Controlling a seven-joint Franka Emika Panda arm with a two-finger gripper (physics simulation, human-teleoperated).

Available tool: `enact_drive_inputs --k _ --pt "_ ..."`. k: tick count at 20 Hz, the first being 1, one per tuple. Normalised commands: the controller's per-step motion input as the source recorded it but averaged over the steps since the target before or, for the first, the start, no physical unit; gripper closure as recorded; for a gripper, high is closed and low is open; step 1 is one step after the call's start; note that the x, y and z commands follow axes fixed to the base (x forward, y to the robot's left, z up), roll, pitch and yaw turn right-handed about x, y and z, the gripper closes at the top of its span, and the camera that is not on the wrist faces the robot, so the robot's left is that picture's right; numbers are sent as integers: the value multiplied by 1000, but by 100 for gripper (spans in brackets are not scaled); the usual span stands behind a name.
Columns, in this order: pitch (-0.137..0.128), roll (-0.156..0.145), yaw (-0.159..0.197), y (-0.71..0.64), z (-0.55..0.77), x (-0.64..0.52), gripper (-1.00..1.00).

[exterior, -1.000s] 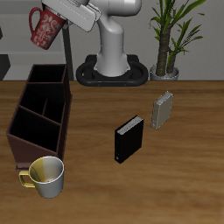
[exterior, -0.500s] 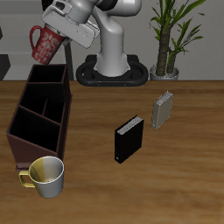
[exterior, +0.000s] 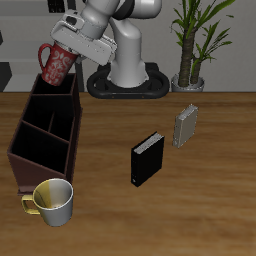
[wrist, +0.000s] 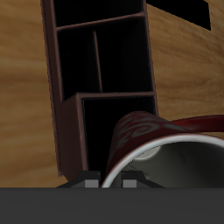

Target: Place the red mug into the right desk caddy's right compartment

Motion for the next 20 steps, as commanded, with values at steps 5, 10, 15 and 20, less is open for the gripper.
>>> enact_drive_inputs --k 5,10,15,20 --pt "52 -23 -48 -153 -372 86 100" --pt "38 2 -18 37 -332 -65 100" --pt "70 5 -34 -15 -440 9 100" --pt "76 -52 -33 -238 -477 65 100"
